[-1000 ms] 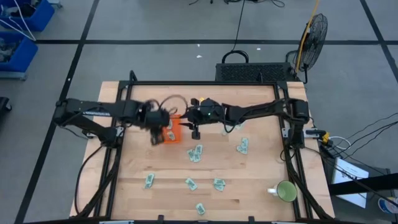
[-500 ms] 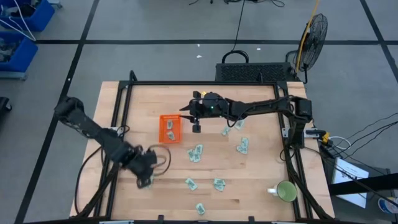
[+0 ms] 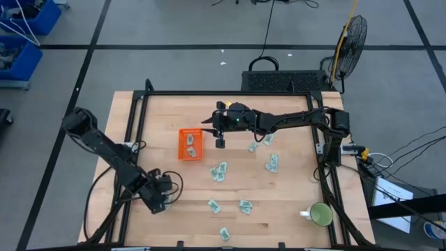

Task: Pick and place Stevia / Truvia into bins
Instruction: Put the green stevia packet into the orange bin

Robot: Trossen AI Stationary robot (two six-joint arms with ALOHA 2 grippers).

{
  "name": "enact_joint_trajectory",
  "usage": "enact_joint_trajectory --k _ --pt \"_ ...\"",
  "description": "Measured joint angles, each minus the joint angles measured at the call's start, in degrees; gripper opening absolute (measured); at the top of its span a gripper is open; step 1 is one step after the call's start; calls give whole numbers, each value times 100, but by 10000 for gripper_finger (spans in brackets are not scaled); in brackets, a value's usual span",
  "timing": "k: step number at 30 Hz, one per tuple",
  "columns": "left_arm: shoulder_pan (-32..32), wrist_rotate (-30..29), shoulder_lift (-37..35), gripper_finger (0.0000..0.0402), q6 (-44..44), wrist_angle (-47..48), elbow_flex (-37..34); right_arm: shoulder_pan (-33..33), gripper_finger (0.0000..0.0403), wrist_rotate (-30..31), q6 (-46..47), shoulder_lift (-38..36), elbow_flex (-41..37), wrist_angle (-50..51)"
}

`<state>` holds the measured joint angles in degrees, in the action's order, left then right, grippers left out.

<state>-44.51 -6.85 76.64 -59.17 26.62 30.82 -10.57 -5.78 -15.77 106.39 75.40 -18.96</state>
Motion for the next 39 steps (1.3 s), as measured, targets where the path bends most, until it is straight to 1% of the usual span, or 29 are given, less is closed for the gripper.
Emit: enact_joint_trajectory --k 5,8,11,15,16,19,22,24,26,28,30,32,34,37,39 --pt "1 21 -28 148 120 -64 -218 0 116 -2 -6 0 0 7" --pt "0 -23 -26 132 326 -59 -229 0 116 -2 -9 0 0 13" --pt "46 -97 -23 94 435 -20 -235 0 116 -2 -11 0 0 22" --pt "167 -67 -53 23 625 20 -221 0 116 -2 -4 0 0 43" --pt "208 -44 -73 13 695 36 -187 0 116 -2 -2 0 0 41" --pt "359 -214 -186 14 1015 283 41 0 116 -2 0 0 0 42" --pt "581 -593 -395 11 1557 849 607 8 116 -2 5 0 0 40" --pt "791 -985 -489 6 1928 1596 1027 13 116 -4 12 0 0 42" --pt "1034 -1606 -577 8 2267 2278 1435 20 116 -4 266 0 0 84" --pt "1301 -2283 -663 16 2602 2621 1849 22 116 -23 776 0 0 106" --pt "1622 -2755 -749 20 3098 2870 2132 45 116 -35 1229 0 -2 216" --pt "2008 -2823 -808 20 3678 2875 2298 83 116 -34 1389 0 -75 295" --pt "2469 -2662 -846 13 4076 2684 2383 161 116 -34 1395 0 -231 299" --pt "3210 -2438 -825 5 4126 2593 2366 319 116 -46 1331 0 -476 305" --pt "3694 -2324 -733 8 4215 2529 2348 413 116 -44 1323 0 -633 299"
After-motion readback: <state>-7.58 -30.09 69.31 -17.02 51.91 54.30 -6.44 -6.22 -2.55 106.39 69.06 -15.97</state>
